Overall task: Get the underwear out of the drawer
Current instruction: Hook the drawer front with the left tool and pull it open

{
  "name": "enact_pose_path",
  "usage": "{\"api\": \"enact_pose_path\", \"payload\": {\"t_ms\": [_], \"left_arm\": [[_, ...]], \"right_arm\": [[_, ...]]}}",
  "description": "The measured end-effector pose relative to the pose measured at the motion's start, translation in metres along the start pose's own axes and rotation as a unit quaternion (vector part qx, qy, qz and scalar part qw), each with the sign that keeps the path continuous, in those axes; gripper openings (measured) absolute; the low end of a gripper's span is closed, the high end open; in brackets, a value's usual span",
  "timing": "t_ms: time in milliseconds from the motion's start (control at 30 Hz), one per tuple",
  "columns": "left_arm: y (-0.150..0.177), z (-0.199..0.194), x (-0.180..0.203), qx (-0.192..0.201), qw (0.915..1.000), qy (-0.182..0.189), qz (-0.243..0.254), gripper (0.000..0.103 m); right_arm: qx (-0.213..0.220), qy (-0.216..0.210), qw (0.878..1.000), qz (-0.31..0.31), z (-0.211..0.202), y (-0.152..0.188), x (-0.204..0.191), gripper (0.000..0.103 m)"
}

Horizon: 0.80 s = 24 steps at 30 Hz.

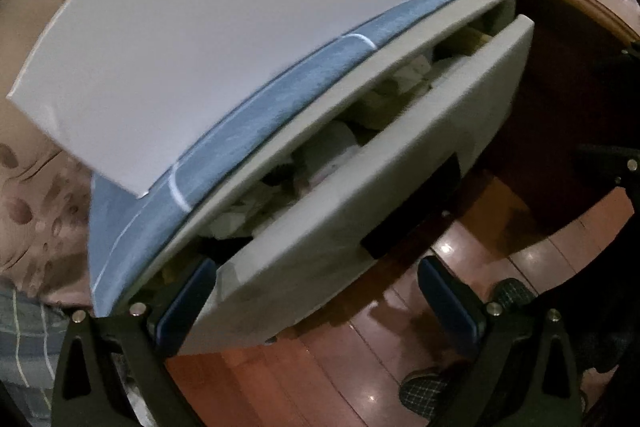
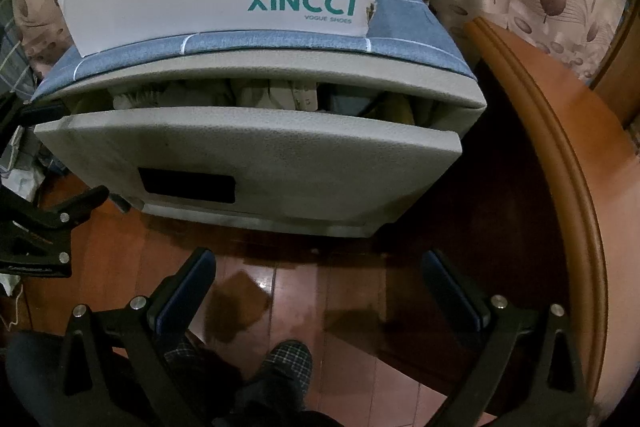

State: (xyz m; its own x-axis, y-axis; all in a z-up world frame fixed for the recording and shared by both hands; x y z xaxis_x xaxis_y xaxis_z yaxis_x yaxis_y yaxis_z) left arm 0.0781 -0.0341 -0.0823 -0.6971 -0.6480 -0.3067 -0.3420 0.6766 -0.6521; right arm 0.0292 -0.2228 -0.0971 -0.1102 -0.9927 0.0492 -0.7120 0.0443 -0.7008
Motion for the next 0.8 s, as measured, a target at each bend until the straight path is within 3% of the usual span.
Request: {"api": "enact_pose_path", "payload": {"t_ms": [333,800], "left_arm": [[0.001,0.020,-0.001,-0.004,0.9999,0.009,0.003,0.103],[0.019,0.041,0.020,-0.030,0.9975,-0.015,0.062,0.103]], "right_arm": [[0.002,0.003,1.000,0.003,0.000,-0.001,0.001,0.102],[0.004,0.000,1.000,0.010,0.000,-0.004,0.003,0.102]]}}
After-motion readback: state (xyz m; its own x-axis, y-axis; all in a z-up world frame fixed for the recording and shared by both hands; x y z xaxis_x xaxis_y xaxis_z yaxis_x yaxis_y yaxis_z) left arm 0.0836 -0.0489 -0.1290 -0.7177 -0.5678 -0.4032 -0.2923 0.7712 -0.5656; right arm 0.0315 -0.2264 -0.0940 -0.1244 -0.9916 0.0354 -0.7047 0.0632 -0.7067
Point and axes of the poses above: each gripper's, at about its wrist camera, not at the fingertips, and z roughly the way its jaws point, x to its right, y to its underside, the point moved 4 cm from there along z, roughly the way its jaws point, and after that the axes turned 15 degrees about x, right-handed, at the moved point
